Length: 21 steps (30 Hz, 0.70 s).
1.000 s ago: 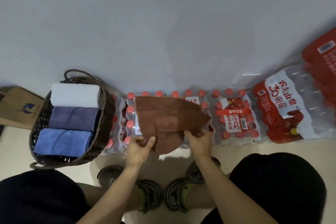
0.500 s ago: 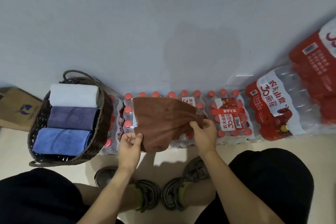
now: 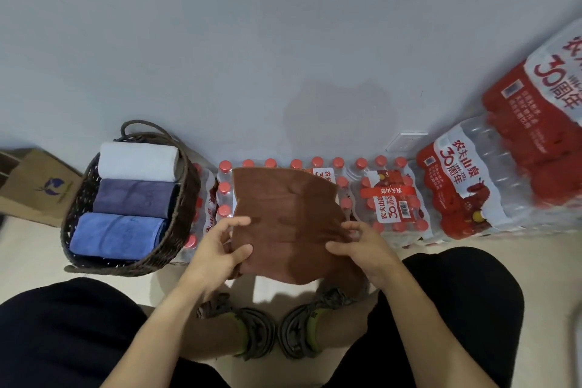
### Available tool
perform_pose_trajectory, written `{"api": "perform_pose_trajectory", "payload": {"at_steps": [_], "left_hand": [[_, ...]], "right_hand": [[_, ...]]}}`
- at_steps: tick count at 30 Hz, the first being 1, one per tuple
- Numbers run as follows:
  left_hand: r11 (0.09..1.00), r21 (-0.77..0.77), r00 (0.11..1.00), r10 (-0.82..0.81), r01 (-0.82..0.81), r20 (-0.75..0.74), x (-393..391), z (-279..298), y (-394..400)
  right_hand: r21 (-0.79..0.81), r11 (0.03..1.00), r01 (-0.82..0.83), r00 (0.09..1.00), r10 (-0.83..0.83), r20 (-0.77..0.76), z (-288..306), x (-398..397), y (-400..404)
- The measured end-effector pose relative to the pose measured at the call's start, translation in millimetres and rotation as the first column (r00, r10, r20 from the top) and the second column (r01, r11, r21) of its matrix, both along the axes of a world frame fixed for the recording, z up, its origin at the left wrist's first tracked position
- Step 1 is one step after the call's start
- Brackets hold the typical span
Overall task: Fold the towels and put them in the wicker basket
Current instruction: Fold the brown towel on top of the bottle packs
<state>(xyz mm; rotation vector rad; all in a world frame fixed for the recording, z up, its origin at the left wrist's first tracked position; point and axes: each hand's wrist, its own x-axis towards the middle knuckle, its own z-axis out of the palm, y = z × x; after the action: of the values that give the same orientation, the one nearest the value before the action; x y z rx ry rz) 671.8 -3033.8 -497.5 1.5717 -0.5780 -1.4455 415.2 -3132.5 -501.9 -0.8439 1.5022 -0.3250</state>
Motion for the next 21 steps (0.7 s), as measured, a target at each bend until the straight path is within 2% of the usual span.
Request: {"api": "perform_pose_trajectory", "payload": {"at_steps": [2, 3, 6, 8, 9, 10, 12, 13, 15, 17, 19, 21], "left_hand": [[0.994, 0.065, 0.971, -0.097, 0.085, 0.217, 5.5, 2.8, 1.2], [0.985, 0.101, 0.926, -0.166, 0.14, 0.338, 8.3, 2.7, 1.0], [0.959, 0.178, 0.732, -0.284, 0.222, 0.619, 14.6, 4.8, -1.8], [0.962, 0.169, 0.648, -0.269, 0.213, 0.712, 17.6, 6.4, -8.7], [0.968, 0.151, 0.648, -0.246, 0.199, 0.721, 18.8, 6.6, -13.9], [0.98, 0.116, 0.698, -0.198, 0.163, 0.688, 19.4, 6.1, -20.7], [0.999, 0.04, 0.881, -0.034, 0.017, 0.472, 20.5, 4.2, -35.6], [0.997, 0.016, 0.94, 0.06, -0.069, 0.336, 20.3, 2.8, -42.8], [0.989, -0.015, 0.973, 0.146, -0.146, 0.179, 18.0, -5.6, -55.0], [0.995, -0.032, 0.961, 0.1, -0.095, 0.257, 13.8, -19.6, -62.0], [0.999, 0.042, 0.907, -0.007, -0.012, 0.421, 8.9, -36.9, -63.0], [0.99, 0.139, 0.864, -0.093, 0.026, 0.495, 3.0, -53.8, -57.2]], "right_hand": [[0.015, 0.987, -0.157, 0.983, 0.158, -0.093, 7.2, -8.9, 2.8], [-0.012, 0.98, -0.199, 0.972, 0.196, -0.129, 10.2, -11.7, 3.4], [-0.176, 0.97, -0.167, 0.979, 0.143, -0.142, 16.2, -11.9, 2.9], [-0.252, 0.956, -0.148, 0.982, 0.112, -0.153, 18.2, -6.9, -1.2], [-0.286, 0.945, -0.159, 0.978, 0.111, -0.177, 17.7, -4.3, -4.8], [-0.323, 0.933, -0.16, 0.976, 0.099, -0.196, 17.2, -1.2, -9.5], [-0.403, 0.908, -0.112, 0.981, 0.036, -0.191, 15.1, 6.8, -22.2], [-0.436, 0.895, -0.097, 0.98, 0.01, -0.198, 13.1, 11.5, -28.8], [-0.49, 0.857, -0.159, 0.953, 0.003, -0.303, 4.9, 20.8, -39.0], [-0.505, 0.82, -0.27, 0.905, 0.038, -0.423, -8.5, 30.2, -41.6], [-0.501, 0.791, -0.35, 0.887, 0.108, -0.449, -25.5, 40.9, -35.3], [-0.483, 0.762, -0.431, 0.867, 0.203, -0.454, -44.6, 52.2, -25.3]]}}
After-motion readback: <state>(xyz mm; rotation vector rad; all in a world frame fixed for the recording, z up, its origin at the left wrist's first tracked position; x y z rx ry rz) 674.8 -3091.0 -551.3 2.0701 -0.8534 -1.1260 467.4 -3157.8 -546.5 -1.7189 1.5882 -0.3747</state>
